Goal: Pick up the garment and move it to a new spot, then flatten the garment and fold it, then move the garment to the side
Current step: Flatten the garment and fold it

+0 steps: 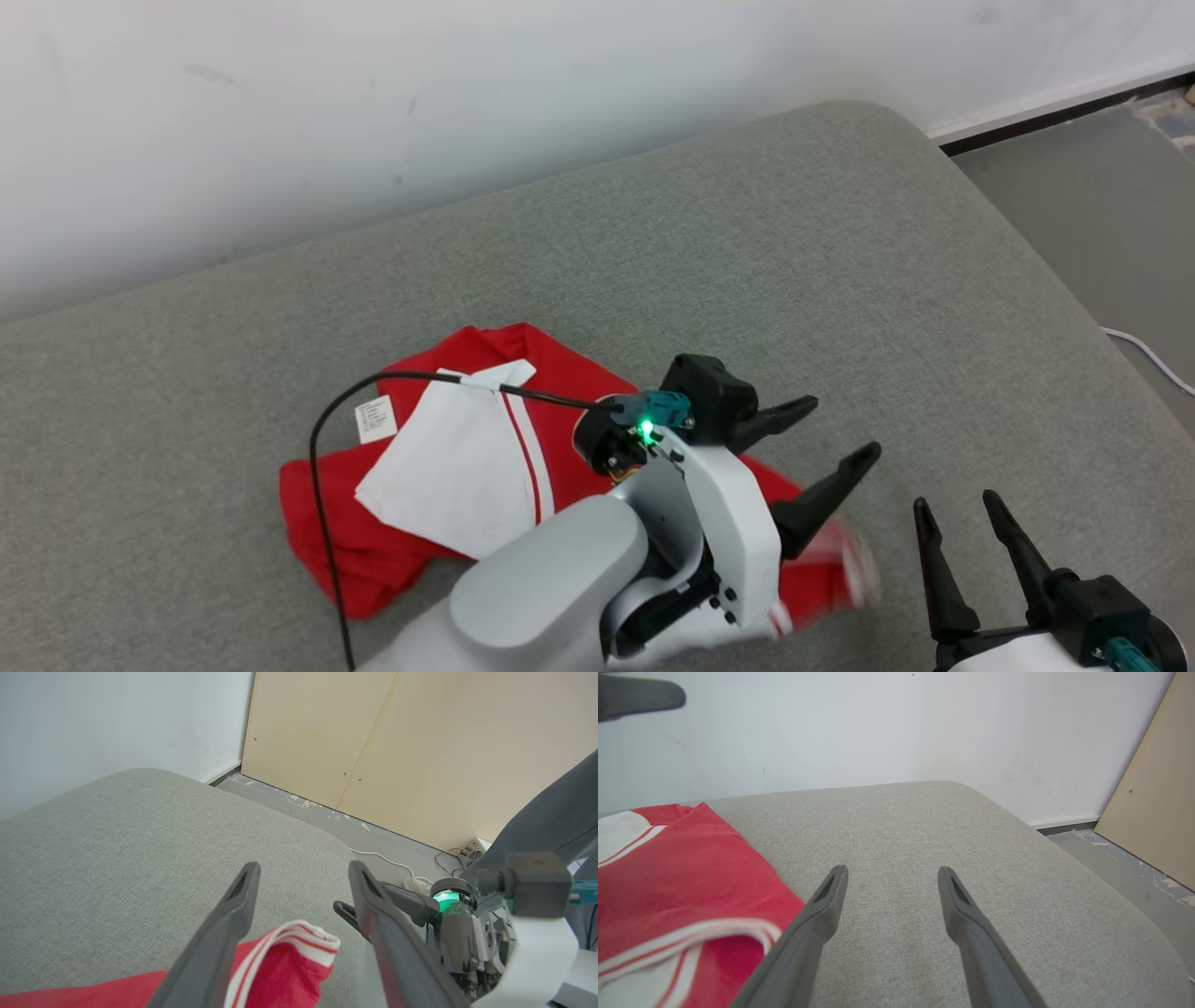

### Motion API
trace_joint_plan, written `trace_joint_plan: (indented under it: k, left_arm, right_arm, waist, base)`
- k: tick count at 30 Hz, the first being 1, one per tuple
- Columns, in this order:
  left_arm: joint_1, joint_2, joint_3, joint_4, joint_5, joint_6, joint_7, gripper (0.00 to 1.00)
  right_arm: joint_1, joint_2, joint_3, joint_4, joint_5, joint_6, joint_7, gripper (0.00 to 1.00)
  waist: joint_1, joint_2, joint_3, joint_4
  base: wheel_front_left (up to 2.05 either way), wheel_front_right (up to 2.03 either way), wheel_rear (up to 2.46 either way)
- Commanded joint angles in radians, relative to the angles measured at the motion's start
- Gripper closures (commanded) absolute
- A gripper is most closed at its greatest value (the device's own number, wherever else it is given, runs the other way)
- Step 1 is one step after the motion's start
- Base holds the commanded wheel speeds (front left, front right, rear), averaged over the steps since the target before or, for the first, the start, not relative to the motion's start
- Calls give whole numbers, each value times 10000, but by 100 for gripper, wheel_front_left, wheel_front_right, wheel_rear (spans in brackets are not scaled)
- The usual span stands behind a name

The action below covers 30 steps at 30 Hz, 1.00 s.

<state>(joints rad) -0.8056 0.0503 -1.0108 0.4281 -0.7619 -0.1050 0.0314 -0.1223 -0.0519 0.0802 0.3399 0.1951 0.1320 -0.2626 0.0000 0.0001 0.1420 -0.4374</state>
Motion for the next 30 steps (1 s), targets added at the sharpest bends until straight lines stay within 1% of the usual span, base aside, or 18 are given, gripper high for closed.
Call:
trace_joint_plan:
  k: [1,5,8,13,17,23,26,30]
  left_arm:
    - [-10,20,-78,-58,-52,-5,-138,0]
    - [142,21,-394,-268,-274,124,-452,0]
    - [262,22,-451,-228,-130,339,-778,0]
    - [580,447,-248,-164,64,714,-1374,0]
    - [1068,1018,21,-260,183,1188,-1980,0]
    - [2248,1954,669,-652,-55,1869,-2648,0]
    - [2880,2474,1005,-831,121,2280,-2835,0]
    - [3713,2913,1602,-1089,229,2647,-2962,0]
  right_arm:
    - [67,8,-95,-36,118,-26,-32,0]
    - [124,9,-291,-72,34,-26,-32,0]
    - [141,5,-347,-112,-54,-26,-32,0]
    - [273,3,-488,-158,-230,-26,-32,0]
    - [457,-34,-592,-172,-336,-26,-32,0]
    - [674,-198,-731,-189,-411,-26,-32,0]
    - [775,-320,-788,-192,-462,-26,-32,0]
    - [914,-410,-826,-227,-501,-26,-32,0]
  waist:
    - [0,-1,-6,47]
    - [0,-1,-115,345]
    - [0,-1,-236,642]
    - [0,-1,-472,1186]
    - [0,-1,-667,1592]
    - [0,-1,-968,2067]
    - [0,-1,-1124,2304]
    - [0,-1,-1259,2590]
  base:
    - [0,0,0]
    - [0,0,0]
    - [0,0,0]
    - [0,0,0]
    - [0,0,0]
    - [0,0,0]
    - [0,0,0]
    - [0,0,0]
